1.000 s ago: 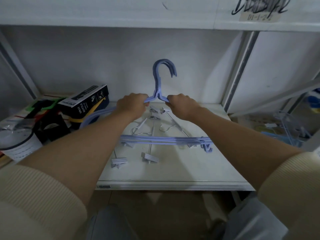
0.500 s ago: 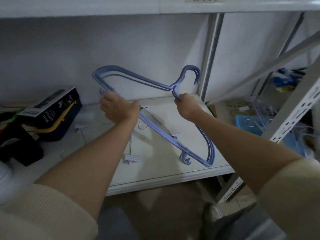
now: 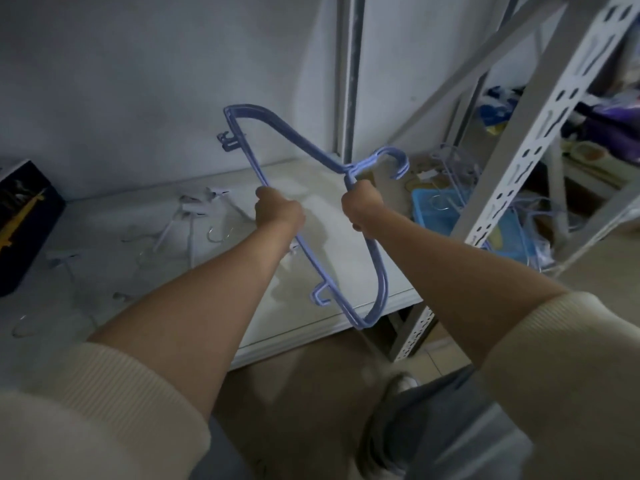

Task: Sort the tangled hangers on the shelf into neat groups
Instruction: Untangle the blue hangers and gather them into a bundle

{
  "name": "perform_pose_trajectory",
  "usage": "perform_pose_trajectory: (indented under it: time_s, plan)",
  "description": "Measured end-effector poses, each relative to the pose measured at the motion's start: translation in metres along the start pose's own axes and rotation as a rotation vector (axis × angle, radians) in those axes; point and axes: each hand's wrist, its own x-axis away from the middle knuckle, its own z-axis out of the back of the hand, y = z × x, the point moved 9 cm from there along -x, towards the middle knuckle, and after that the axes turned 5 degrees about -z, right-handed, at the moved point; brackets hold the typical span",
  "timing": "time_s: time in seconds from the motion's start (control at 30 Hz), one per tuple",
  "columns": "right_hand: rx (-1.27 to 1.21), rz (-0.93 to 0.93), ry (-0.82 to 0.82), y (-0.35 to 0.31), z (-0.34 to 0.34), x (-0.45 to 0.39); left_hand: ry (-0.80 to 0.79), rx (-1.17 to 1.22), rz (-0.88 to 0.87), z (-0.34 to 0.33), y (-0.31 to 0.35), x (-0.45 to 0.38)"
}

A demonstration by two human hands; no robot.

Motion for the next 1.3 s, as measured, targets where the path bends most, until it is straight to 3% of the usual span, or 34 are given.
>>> perform_pose_trajectory:
  time_s: [0.23,0.53,0.9,1.13,1.3]
  plan:
    - [0.153,-0.086,-0.050,0.045,0.001,-0.029,-0.075,-0.244,-0.006,-0.051,-0.005,-0.008]
    - [0.377,-0.008,-0.018,0.065,0.000,-0.071,-0.110,-0.537,-0.015,-0.079,-0.018,-0.035]
    - [0.441,0.063,0.011,0.063,-0.019,-0.095,-0.098,-0.743,-0.092,-0.091,-0.025,-0.062]
    - [0.466,0.068,0.011,0.060,-0.022,-0.097,-0.079,-0.760,-0.121,-0.089,-0.026,-0.065]
    - [0.474,0.113,0.101,0.041,-0.015,-0.086,-0.064,-0.647,-0.098,-0.082,-0.020,-0.060]
